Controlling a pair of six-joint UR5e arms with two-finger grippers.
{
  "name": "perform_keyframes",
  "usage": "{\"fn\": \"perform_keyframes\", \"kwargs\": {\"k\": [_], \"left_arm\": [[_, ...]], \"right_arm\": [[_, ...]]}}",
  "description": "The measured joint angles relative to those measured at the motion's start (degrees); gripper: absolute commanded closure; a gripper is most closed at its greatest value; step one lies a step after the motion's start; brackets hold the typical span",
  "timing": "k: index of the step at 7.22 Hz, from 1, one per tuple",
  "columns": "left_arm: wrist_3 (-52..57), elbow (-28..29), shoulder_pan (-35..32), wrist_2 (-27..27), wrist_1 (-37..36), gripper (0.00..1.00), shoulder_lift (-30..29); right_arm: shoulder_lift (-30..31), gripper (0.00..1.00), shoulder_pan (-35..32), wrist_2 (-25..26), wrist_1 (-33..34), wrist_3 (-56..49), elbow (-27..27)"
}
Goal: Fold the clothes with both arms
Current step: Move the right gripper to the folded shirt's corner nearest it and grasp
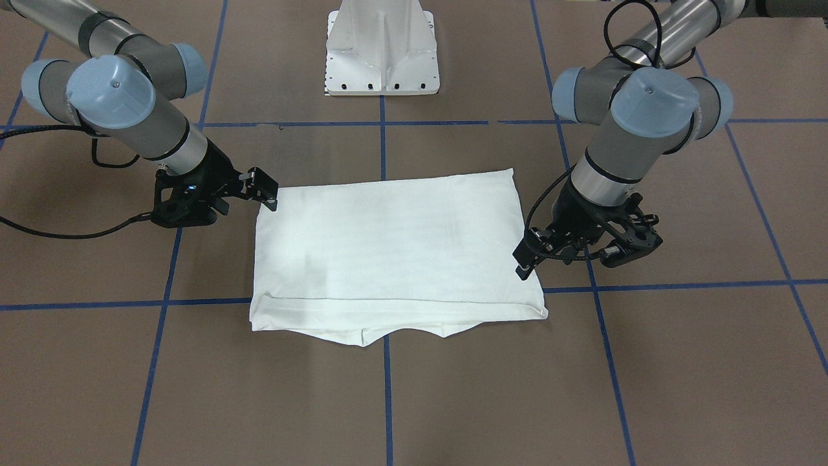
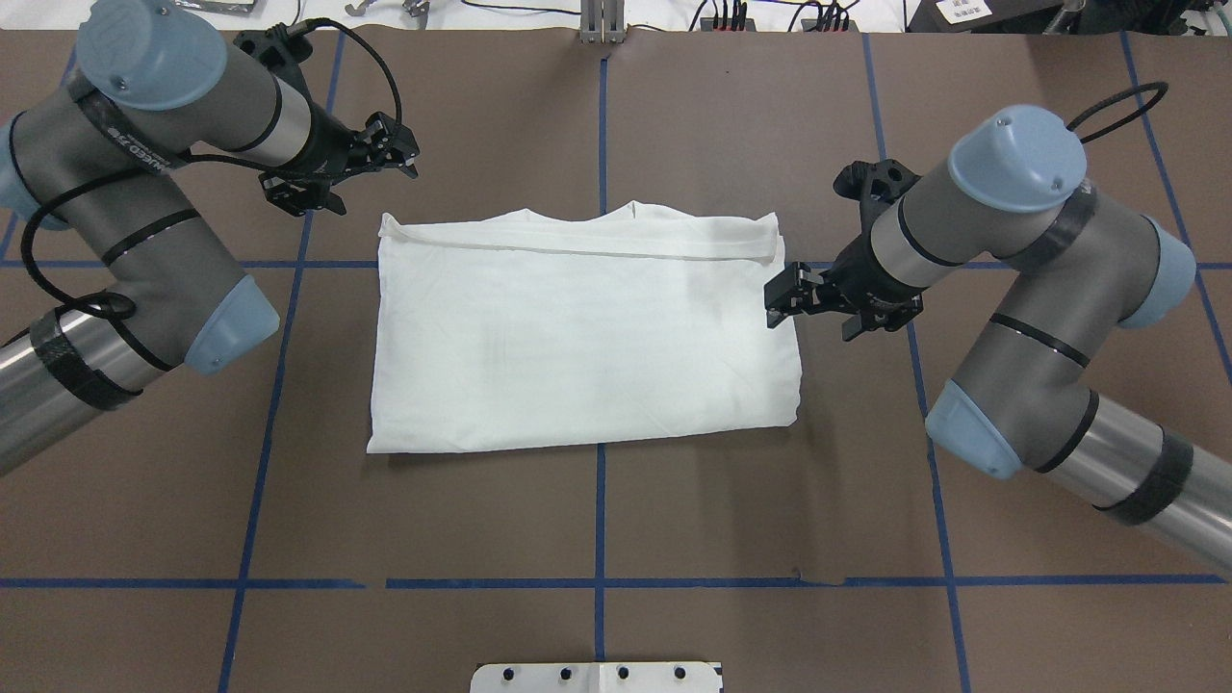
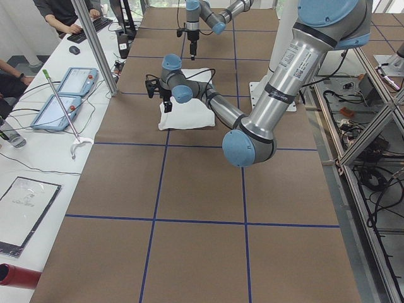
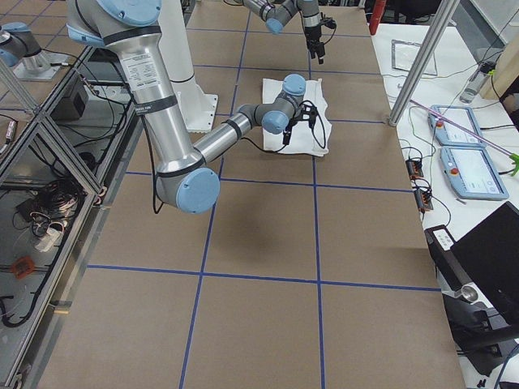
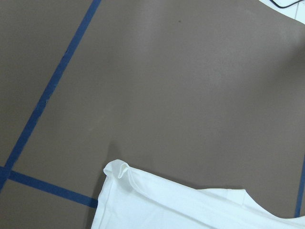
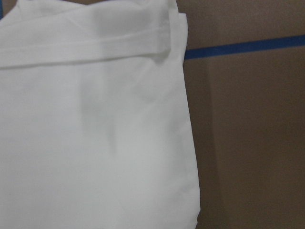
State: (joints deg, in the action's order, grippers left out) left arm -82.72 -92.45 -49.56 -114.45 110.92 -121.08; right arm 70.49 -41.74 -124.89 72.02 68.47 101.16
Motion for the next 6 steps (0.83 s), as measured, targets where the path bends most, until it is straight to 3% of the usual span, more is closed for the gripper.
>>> {"fn": "perform_keyframes", "kwargs": {"k": [2, 4, 5, 6], "left_arm": [[-0.06, -0.8, 0.17, 0.58, -0.31, 0.0, 0.08], [-0.07, -0.84, 0.49, 2.46, -0.41, 0.0, 0.08], [-0.07, -0.87, 0.53, 2.81, -0.43, 0.0, 0.06], [-0.07, -0.91, 0.57, 2.94, -0.44, 0.0, 0.06]], "right_arm": [[1.63, 0.12, 4.62, 4.19, 0.1, 0.45, 0.39], [1.5, 0.32, 7.48, 6.09, 0.06, 0.5, 0.31], [1.45, 0.56, 8.26, 6.48, -0.02, 0.47, 0.24], [1.33, 0.91, 8.89, 6.98, -0.06, 0.45, 0.11]]}}
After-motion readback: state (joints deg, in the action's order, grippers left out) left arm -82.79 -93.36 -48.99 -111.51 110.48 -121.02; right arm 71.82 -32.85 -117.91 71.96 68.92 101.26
